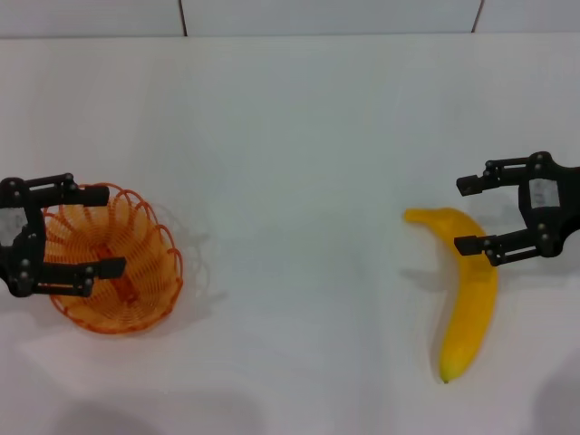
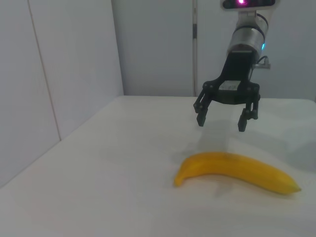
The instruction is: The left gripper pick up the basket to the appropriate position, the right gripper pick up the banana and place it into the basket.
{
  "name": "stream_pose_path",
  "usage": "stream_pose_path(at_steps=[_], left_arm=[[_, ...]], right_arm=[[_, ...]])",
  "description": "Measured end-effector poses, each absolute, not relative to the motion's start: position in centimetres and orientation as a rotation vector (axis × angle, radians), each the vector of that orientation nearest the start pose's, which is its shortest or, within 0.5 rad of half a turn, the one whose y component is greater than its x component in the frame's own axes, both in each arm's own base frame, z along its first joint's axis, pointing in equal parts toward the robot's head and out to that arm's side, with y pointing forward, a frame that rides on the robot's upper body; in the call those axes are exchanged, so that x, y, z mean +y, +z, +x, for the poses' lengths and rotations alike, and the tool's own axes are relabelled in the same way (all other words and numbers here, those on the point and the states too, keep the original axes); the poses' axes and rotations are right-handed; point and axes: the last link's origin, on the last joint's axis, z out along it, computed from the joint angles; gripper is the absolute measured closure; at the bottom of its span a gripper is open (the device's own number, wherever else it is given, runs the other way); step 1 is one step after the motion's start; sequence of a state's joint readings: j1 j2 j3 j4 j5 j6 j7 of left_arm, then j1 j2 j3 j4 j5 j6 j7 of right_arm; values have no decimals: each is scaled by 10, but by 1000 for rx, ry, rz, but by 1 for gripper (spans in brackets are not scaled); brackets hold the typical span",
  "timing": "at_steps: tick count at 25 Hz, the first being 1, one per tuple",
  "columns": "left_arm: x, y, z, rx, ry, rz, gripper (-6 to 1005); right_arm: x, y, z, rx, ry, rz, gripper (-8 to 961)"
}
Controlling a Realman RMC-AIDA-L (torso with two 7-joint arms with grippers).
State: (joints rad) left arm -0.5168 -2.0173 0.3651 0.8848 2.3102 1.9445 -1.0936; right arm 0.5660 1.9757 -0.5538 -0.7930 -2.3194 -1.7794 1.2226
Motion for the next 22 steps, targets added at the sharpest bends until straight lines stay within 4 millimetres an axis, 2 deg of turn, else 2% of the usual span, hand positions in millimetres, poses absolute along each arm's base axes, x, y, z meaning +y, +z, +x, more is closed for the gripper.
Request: stream_pose_path(at_steps=[15, 19, 22], left_arm=[[301, 79, -284, -197, -530, -2790, 111], [308, 87, -280, -265, -526, -2781, 110], [320, 102, -280, -316, -429, -2741, 111]], right_arm=[[323, 59, 286, 273, 320, -2906, 134], [323, 59, 286, 274, 319, -2905, 134], [324, 59, 285, 273, 319, -2905, 134]])
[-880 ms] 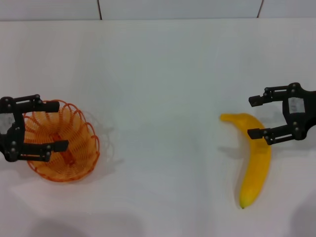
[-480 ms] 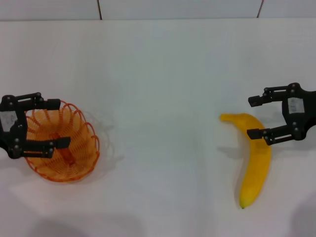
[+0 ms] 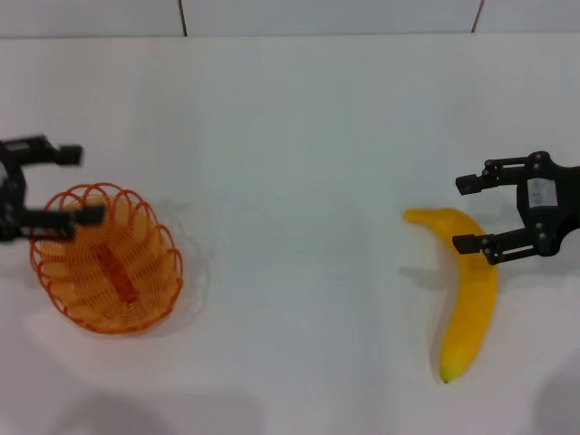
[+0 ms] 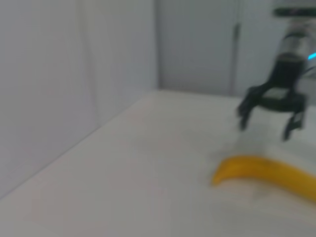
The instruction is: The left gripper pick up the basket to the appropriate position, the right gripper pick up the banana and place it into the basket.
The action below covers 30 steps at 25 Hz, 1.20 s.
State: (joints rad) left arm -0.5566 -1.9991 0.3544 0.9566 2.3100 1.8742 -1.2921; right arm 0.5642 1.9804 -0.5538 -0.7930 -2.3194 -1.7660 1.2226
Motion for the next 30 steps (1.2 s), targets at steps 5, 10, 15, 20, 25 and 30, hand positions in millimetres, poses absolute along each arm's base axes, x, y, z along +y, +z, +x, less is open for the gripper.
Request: stream_pose_path(at_steps=[5, 10, 15, 20, 25, 30], left_arm=[[346, 129, -281, -433, -184, -2686, 112], [366, 131, -283, -505, -1, -2663, 111], [380, 107, -295, -566, 153, -2637, 110], [386, 88, -300, -570, 214, -2617, 111], [390, 78, -299, -549, 232, -2614, 112], [392, 71, -299, -546, 226, -2617, 111]], right_arm=[[324, 59, 285, 273, 319, -2904, 134], [323, 57, 285, 281, 329, -2910, 135], [323, 56, 286, 289, 335, -2915, 135], [322, 55, 286, 291, 338, -2916, 135], [322, 55, 286, 292, 337, -2917, 135], [322, 54, 286, 294, 339, -2920, 135]])
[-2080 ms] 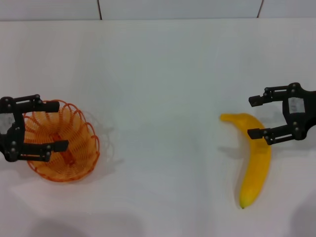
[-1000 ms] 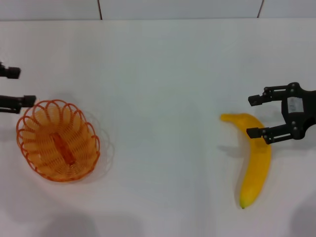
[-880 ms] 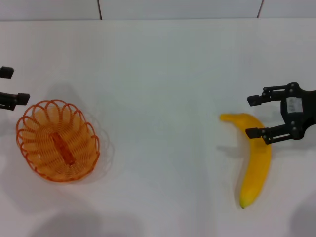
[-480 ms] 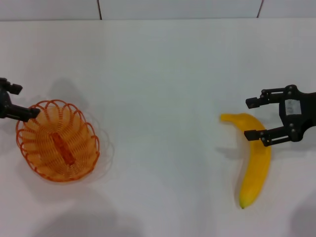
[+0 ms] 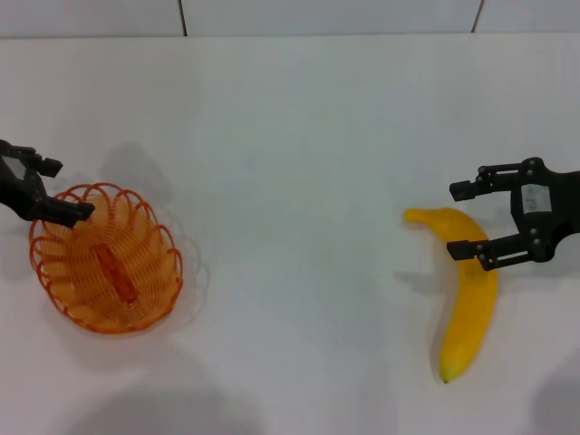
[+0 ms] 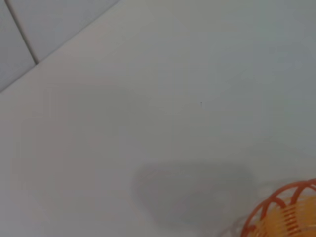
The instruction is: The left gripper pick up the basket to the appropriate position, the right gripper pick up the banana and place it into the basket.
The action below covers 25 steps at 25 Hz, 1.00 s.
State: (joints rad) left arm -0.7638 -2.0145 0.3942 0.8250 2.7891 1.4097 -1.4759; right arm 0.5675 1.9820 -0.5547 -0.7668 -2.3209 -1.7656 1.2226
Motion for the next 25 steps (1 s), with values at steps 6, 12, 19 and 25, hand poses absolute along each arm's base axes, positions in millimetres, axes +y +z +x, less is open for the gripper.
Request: stream_pose_path(at_steps=[6, 12, 19, 25], left_arm=[[392, 65, -300, -536, 224, -2619, 110], [392, 65, -301, -522, 215, -2613, 147], [393, 63, -302, -515, 211, -2604, 430], [394, 63, -300, -512, 202, -2601, 667]], right_arm=[[321, 52, 286, 302, 345, -2924, 135], [321, 53, 286, 302, 344, -2923, 135], [321, 53, 286, 302, 344, -2923, 135], [321, 52, 286, 303, 345, -2924, 135]])
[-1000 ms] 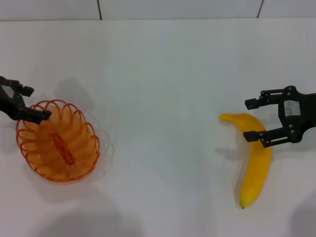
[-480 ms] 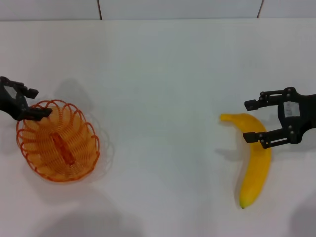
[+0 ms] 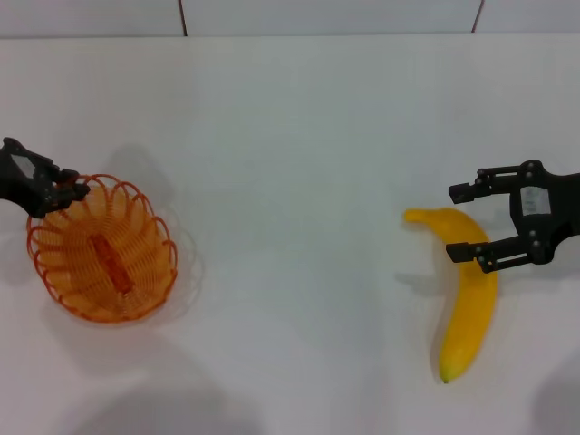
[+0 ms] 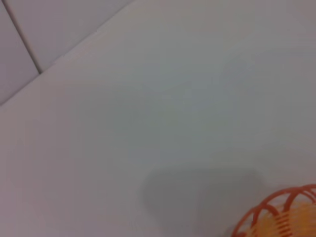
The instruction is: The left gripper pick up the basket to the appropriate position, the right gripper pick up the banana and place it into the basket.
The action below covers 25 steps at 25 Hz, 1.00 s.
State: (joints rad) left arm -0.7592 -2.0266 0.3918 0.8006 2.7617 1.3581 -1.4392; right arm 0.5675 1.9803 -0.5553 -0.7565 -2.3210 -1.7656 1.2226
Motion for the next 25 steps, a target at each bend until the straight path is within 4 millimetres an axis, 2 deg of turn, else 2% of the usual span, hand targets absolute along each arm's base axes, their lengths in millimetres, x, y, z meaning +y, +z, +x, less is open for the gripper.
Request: stream_pose_path(at_steps=[7, 11, 15, 25], left_arm=[[394, 72, -296, -521, 49, -2570, 893], [395, 78, -294, -525, -55, -2538, 917], [397, 74, -293, -538, -123, -2517, 941], [403, 37, -299, -621, -273, -2429, 953]], right_arm=[[322, 52, 289, 314, 331, -2909, 135], [321, 49, 290, 326, 323, -2919, 135], [322, 49, 289, 322, 324, -2922, 135], [324, 47, 287, 314, 315, -2932, 136]])
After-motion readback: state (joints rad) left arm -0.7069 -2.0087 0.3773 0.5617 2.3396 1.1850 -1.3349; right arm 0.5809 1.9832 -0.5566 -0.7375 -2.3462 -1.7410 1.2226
